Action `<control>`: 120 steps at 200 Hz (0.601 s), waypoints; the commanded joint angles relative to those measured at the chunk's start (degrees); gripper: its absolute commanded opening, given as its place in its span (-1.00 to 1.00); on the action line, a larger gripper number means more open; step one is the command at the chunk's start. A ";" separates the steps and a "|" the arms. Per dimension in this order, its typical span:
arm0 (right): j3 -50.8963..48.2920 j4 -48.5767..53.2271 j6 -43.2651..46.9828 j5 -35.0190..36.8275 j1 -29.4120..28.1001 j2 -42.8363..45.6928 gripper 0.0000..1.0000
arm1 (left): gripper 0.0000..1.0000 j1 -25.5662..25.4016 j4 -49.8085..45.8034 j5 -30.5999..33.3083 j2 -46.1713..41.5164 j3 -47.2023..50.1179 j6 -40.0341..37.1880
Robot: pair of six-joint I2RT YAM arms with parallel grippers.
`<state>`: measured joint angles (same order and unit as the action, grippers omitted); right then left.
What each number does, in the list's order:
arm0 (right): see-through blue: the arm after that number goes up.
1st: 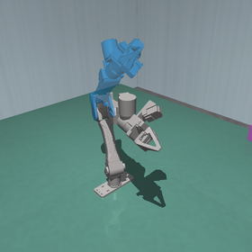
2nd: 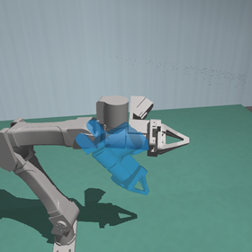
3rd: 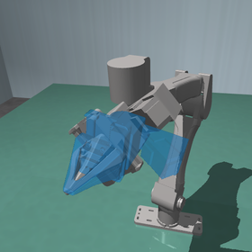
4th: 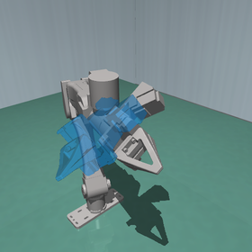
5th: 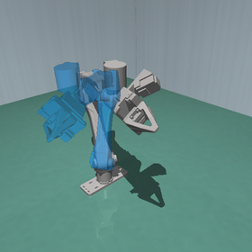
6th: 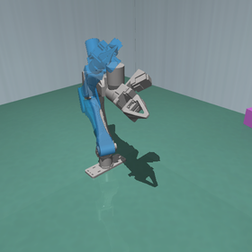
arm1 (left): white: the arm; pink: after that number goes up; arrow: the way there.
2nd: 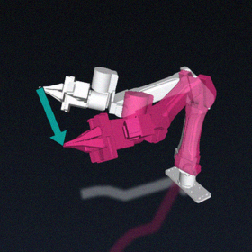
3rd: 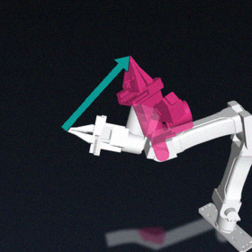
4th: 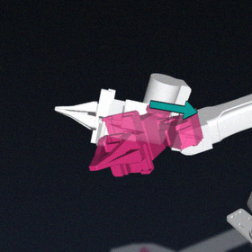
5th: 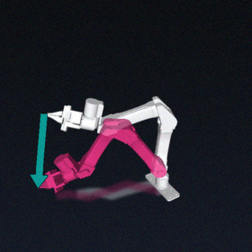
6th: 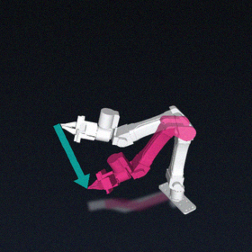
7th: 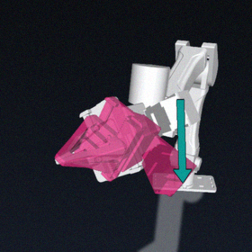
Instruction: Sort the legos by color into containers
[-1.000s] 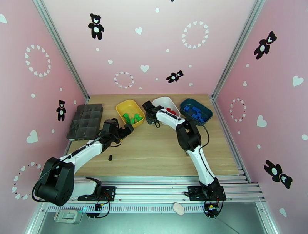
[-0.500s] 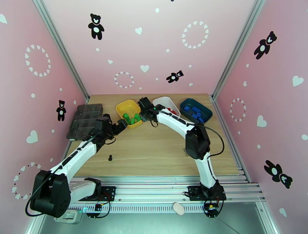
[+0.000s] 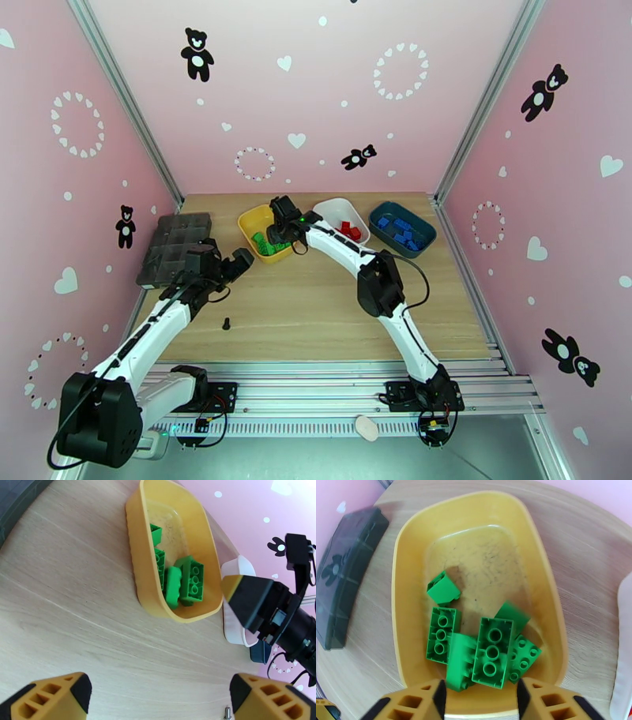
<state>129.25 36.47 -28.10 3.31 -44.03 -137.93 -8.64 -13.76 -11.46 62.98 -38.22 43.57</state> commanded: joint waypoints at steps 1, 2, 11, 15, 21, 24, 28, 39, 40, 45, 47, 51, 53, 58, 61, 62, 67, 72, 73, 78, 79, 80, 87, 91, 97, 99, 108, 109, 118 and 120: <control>1.89 0.75 -0.03 -0.85 -0.18 1.42 0.20 | 0.97 0.57 -1.66 1.48 -1.34 -0.39 -1.38; 1.80 0.69 0.01 -0.81 -0.18 1.56 0.21 | 0.97 0.57 -1.78 1.50 -1.31 -0.47 -1.43; 0.18 0.09 0.31 -0.68 -0.20 2.96 0.26 | 0.97 0.63 -2.25 1.74 -1.32 -0.98 -1.76; -0.91 -0.41 0.43 -0.50 -0.18 3.83 0.28 | 0.97 0.57 -2.47 1.88 -1.33 -1.28 -1.87; -2.81 -1.30 0.65 -0.29 -0.18 5.38 0.30 | 0.97 0.56 -2.75 2.05 -1.38 -1.70 -2.22; -3.91 -1.76 0.74 -0.10 -0.22 6.14 0.31 | 0.97 0.58 -2.92 2.10 -1.43 -1.84 -2.37; -5.40 -2.49 0.84 0.16 -0.25 7.24 0.33 | 0.97 0.57 -3.11 2.29 -1.42 -2.28 -2.64; -9.97 -4.47 1.32 1.15 -0.18 10.37 0.37 | 0.97 0.64 -4.01 2.73 -1.65 -3.48 -3.57; -10.33 -4.61 1.35 1.25 -0.18 10.69 0.38 | 0.97 0.60 -4.09 2.79 -1.68 -3.60 -3.62; -12.53 -5.46 1.58 1.75 -0.19 12.49 0.39 | 0.97 0.58 -4.36 3.09 -1.75 -4.12 -3.98; -13.45 -5.86 1.72 2.02 -0.23 13.10 0.39 | 0.97 0.56 -4.42 3.20 -1.84 -4.32 -4.12; -15.14 -6.43 1.96 2.43 -0.20 14.48 0.41 | 0.97 0.64 -4.61 3.56 -1.95 -4.79 -4.46; -15.95 -6.72 2.07 2.65 -0.18 15.22 0.41 | 0.97 0.60 -4.70 3.73 -2.09 -5.01 -4.66; -18.03 -7.41 2.41 3.36 -0.18 16.98 0.43 | 0.97 0.58 -4.85 4.17 -2.24 -5.61 -5.03; -19.27 -7.72 2.57 3.85 -0.24 18.11 0.43 | 0.97 0.61 -4.83 4.43 -2.39 -5.90 -5.21; -19.73 -7.81 2.59 4.01 -0.21 18.47 0.44 | 0.97 0.58 -4.85 4.56 -2.45 -6.03 -5.32; -21.73 -8.58 2.94 4.68 -0.18 20.31 0.46 | 0.97 0.56 -4.96 5.23 -2.80 -6.64 -5.69; -23.87 -9.26 3.24 5.41 -0.12 22.11 0.47 | 0.97 0.60 -5.22 6.17 -3.16 -7.25 -5.92; -24.40 -9.37 3.32 5.58 -0.15 22.45 0.48 | 0.97 0.58 -5.27 6.35 -3.23 -7.41 -5.98; -26.55 -9.97 3.63 6.34 -0.09 24.44 0.50 | 0.97 0.57 -5.33 7.56 -3.75 -7.92 -6.24; -26.88 -10.17 3.73 6.53 -0.09 24.84 0.50 | 0.97 0.57 -5.32 7.66 -3.84 -7.96 -6.32; -27.44 -10.27 3.74 6.66 -0.09 25.18 0.50 | 0.97 0.56 -5.36 7.98 -4.01 -8.03 -6.36; -30.14 -11.10 4.15 7.67 0.00 27.87 0.52 | 0.97 0.56 -5.26 9.81 -4.86 -8.08 -6.72; -31.86 -11.55 4.42 8.12 0.04 29.44 0.53 | 0.97 0.56 -5.01 10.44 -5.43 -9.31 -7.02; -34.35 -12.27 4.73 9.06 0.15 31.79 0.55 | 0.97 0.54 -3.93 11.29 -6.35 -9.81 -7.56; -35.06 -12.56 4.85 9.34 0.17 32.73 0.55 | 0.97 0.49 -3.45 11.62 -6.66 -9.82 -7.57; -38.55 -13.70 5.41 10.79 0.35 36.30 0.57 | 0.97 0.54 -0.87 13.72 -8.38 -9.24 -6.69; -39.03 -13.79 5.50 10.99 0.35 36.62 0.58 | 0.97 0.55 -0.58 14.04 -8.57 -9.16 -6.54; -42.14 -14.39 5.85 12.76 0.60 40.17 0.59 | 0.97 0.47 1.59 16.72 -10.39 -8.89 -5.61; -42.81 -14.54 5.86 13.30 0.65 40.89 0.59 | 0.97 0.49 2.04 17.39 -10.70 -8.89 -5.54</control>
<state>92.84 26.24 -24.34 10.37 -43.83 -106.13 -8.64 -16.60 -2.39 56.75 -46.04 38.24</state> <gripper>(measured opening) 0.789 0.985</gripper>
